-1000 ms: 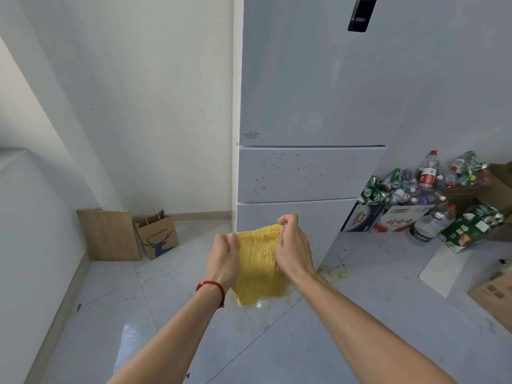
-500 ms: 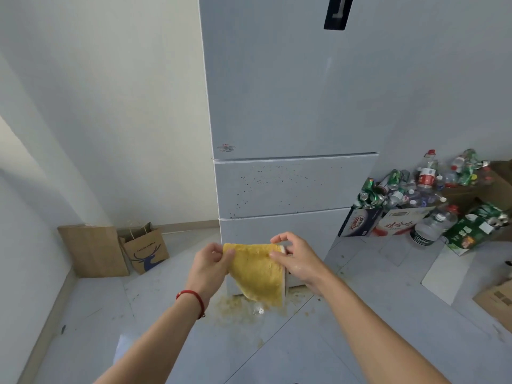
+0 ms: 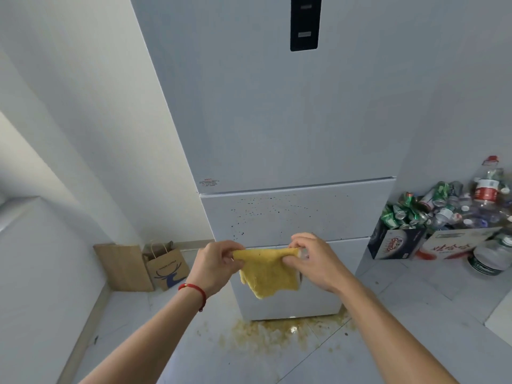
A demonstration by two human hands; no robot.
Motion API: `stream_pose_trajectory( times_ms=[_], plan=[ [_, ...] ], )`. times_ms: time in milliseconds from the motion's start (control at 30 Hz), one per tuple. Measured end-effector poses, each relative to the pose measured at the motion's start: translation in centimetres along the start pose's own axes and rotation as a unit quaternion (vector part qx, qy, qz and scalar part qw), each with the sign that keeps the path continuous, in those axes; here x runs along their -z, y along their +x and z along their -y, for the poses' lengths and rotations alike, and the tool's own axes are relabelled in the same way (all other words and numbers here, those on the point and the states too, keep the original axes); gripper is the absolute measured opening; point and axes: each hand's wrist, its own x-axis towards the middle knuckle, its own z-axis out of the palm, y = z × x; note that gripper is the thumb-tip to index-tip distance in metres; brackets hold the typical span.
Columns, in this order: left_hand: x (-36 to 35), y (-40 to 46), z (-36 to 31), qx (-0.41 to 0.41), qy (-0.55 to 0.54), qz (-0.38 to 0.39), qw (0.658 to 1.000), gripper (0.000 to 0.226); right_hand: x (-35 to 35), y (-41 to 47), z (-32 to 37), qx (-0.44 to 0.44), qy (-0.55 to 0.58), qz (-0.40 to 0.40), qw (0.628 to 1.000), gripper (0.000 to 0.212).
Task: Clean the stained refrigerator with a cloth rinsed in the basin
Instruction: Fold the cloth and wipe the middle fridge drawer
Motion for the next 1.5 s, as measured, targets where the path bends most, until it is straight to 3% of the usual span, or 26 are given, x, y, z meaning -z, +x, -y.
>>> stream_pose_trajectory(
  times_ms=[67,133,233,400,467,600,733,833,933,1033,1133,1333,1433,1500],
  plan=[
    [0.3,1.3,-0.3,0.033,-0.032,0.013,0.999,0.001,0.6,0.6,0.2,-0.019,0.057,0.012,0.998,0.023],
    [0.5,2.4,-0.6,0.067,-0.137,0.052,0.987,0.020,0.7,0.6,1.2,-0.064,0.185,0.015,0.980,0.034],
    [0.2,3.2,-2.1,0.093,-0.272,0.097,0.953,0.029,0.9,0.6,3.0,-0.120,0.396,0.018,0.910,0.038],
    [-0.6,5.1,-2.5,0.033,-0.320,0.072,0.944,0.042,-0.8,-0.3,5.6,-0.157,0.627,-0.024,0.763,0.046],
    [-0.6,6.0,-2.2,0.014,-0.274,0.065,0.959,0.032,-2.8,-0.4,6.3,-0.199,0.652,-0.028,0.731,0.037],
    [0.1,7.6,0.1,-0.028,-0.114,0.014,0.993,0.024,-5.0,0.6,6.2,-0.213,0.628,-0.082,0.744,0.034],
    [0.5,9.5,1.5,-0.013,-0.099,0.027,0.995,0.027,-5.1,1.2,6.7,-0.192,0.641,-0.083,0.738,0.037],
    [0.4,10.7,0.8,-0.006,-0.181,0.064,0.981,0.028,-5.1,1.7,5.8,-0.178,0.716,-0.102,0.668,0.066],
    [-0.2,11.1,0.2,0.001,-0.147,0.066,0.987,0.027,-6.4,2.5,6.4,-0.188,0.748,-0.095,0.629,0.075],
    [-0.3,11.0,1.4,0.014,-0.062,0.007,0.998,0.023,-8.2,3.4,5.8,-0.211,0.757,-0.100,0.611,0.079],
    [0.0,11.2,4.6,0.015,-0.038,-0.117,0.992,0.014,-9.0,4.3,2.8,-0.215,0.750,-0.125,0.613,0.083],
    [-1.1,15.1,9.6,-0.049,-0.078,-0.352,0.931,0.021,-10.1,6.9,-1.7,-0.145,0.736,-0.117,0.651,0.050],
    [-2.6,17.9,11.0,-0.095,-0.131,-0.398,0.903,0.023,-11.1,8.3,-3.1,-0.087,0.748,-0.107,0.649,0.047],
    [-3.7,19.6,12.4,-0.130,-0.179,-0.426,0.877,0.021,-12.1,9.4,-4.6,-0.031,0.758,-0.052,0.650,0.047]
  ],
)
